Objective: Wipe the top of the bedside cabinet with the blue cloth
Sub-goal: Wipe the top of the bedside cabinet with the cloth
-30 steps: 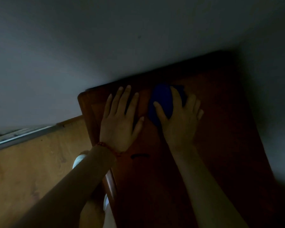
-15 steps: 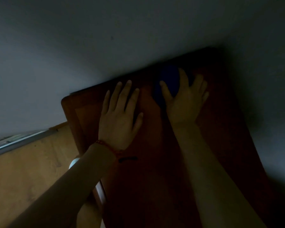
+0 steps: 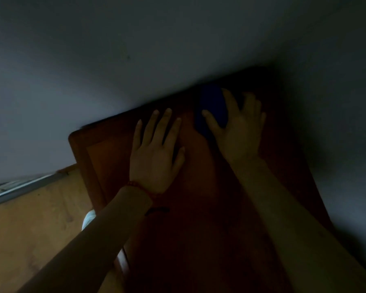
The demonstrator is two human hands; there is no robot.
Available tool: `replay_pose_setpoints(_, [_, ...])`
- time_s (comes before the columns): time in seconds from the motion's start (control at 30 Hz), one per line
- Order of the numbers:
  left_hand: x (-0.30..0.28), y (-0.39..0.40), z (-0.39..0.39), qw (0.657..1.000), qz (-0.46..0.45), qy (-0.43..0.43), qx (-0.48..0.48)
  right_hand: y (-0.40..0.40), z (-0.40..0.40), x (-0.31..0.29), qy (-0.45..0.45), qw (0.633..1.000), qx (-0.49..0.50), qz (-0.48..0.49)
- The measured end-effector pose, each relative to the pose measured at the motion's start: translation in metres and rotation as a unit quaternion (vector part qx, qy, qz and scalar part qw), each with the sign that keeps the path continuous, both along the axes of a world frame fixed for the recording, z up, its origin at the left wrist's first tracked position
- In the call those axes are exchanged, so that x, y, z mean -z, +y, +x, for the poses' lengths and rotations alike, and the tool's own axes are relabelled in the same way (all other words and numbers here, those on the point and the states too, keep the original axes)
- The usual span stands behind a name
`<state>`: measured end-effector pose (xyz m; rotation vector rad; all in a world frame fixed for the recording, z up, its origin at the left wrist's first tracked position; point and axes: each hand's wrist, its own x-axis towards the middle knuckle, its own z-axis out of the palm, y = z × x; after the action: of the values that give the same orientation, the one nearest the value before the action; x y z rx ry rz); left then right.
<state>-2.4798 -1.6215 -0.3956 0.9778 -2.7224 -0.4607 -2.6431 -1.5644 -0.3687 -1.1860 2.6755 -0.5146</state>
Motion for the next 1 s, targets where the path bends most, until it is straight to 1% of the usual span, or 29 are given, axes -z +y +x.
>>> replay_pose_setpoints(0.03, [0.0, 0.0, 0.0, 1.0, -0.002, -0.001, 0.001, 0.004, -0.009, 0.0, 0.011, 1.0, -0.013, 0.008])
replay_pose_setpoints(0.07, [0.0, 0.0, 0.001, 1.0, -0.003, -0.004, 0.003, 0.003, -0.022, 0.0, 0.014, 1.0, 0.008, 0.015])
replay_pose_setpoints(0.13, [-0.001, -0.002, 0.002, 1.0, -0.002, -0.009, 0.008, -0.005, -0.051, 0.001, 0.001, 0.995, 0.101, 0.016])
replay_pose_setpoints(0.17, [-0.001, -0.003, 0.002, 1.0, -0.001, -0.01, 0.01, -0.009, -0.057, 0.0, -0.006, 0.991, 0.135, 0.014])
replay_pose_setpoints(0.2, [-0.001, -0.003, 0.002, 1.0, -0.001, -0.011, 0.011, -0.011, -0.054, 0.0, -0.011, 0.989, 0.147, 0.01])
replay_pose_setpoints(0.23, [-0.001, -0.003, 0.002, 1.0, -0.001, -0.011, 0.01, -0.009, -0.046, -0.001, -0.013, 0.991, 0.133, 0.008])
replay_pose_setpoints(0.33, [0.0, 0.0, 0.0, 1.0, -0.004, -0.009, 0.002, 0.006, -0.026, 0.0, 0.003, 1.0, 0.009, 0.009])
replay_pose_setpoints(0.37, [0.0, 0.0, -0.001, 1.0, -0.005, -0.01, 0.0, 0.008, -0.031, 0.0, 0.016, 1.0, -0.013, 0.017])
replay_pose_setpoints(0.4, [0.0, 0.0, -0.001, 1.0, -0.005, -0.012, 0.0, 0.005, -0.04, 0.0, 0.018, 1.0, 0.0, 0.02])
replay_pose_setpoints(0.47, [-0.001, -0.001, 0.0, 1.0, -0.003, -0.017, 0.007, -0.005, -0.062, 0.001, 0.0, 0.997, 0.08, 0.01])
replay_pose_setpoints(0.53, [-0.002, -0.003, 0.001, 1.0, -0.005, -0.021, 0.013, -0.012, -0.061, 0.002, -0.015, 0.991, 0.131, 0.001])
replay_pose_setpoints(0.6, [-0.001, -0.003, 0.002, 1.0, -0.002, -0.02, 0.012, -0.004, -0.041, 0.002, -0.015, 0.992, 0.124, -0.011])
replay_pose_setpoints(0.7, [-0.002, -0.001, 0.0, 1.0, 0.001, -0.023, 0.008, 0.022, -0.03, 0.003, 0.0, 0.998, 0.056, 0.002])
replay_pose_setpoints(0.73, [-0.002, -0.001, 0.0, 1.0, 0.002, -0.026, 0.008, 0.024, -0.038, 0.004, 0.003, 0.998, 0.061, 0.011])
replay_pose_setpoints(0.8, [-0.003, -0.002, 0.0, 0.999, 0.004, -0.03, 0.014, 0.018, -0.06, 0.004, -0.003, 0.991, 0.132, 0.002])
replay_pose_setpoints(0.87, [-0.004, -0.004, 0.002, 0.999, 0.004, -0.034, 0.024, 0.011, -0.064, 0.002, -0.016, 0.982, 0.19, -0.002])
replay_pose_setpoints(0.9, [-0.005, -0.005, 0.003, 0.999, 0.005, -0.037, 0.026, 0.012, -0.055, 0.002, -0.019, 0.98, 0.197, 0.003])
replay_pose_setpoints(1.0, [-0.008, -0.004, 0.002, 0.998, 0.019, -0.046, 0.029, 0.033, -0.02, 0.001, -0.017, 0.988, 0.152, -0.004])
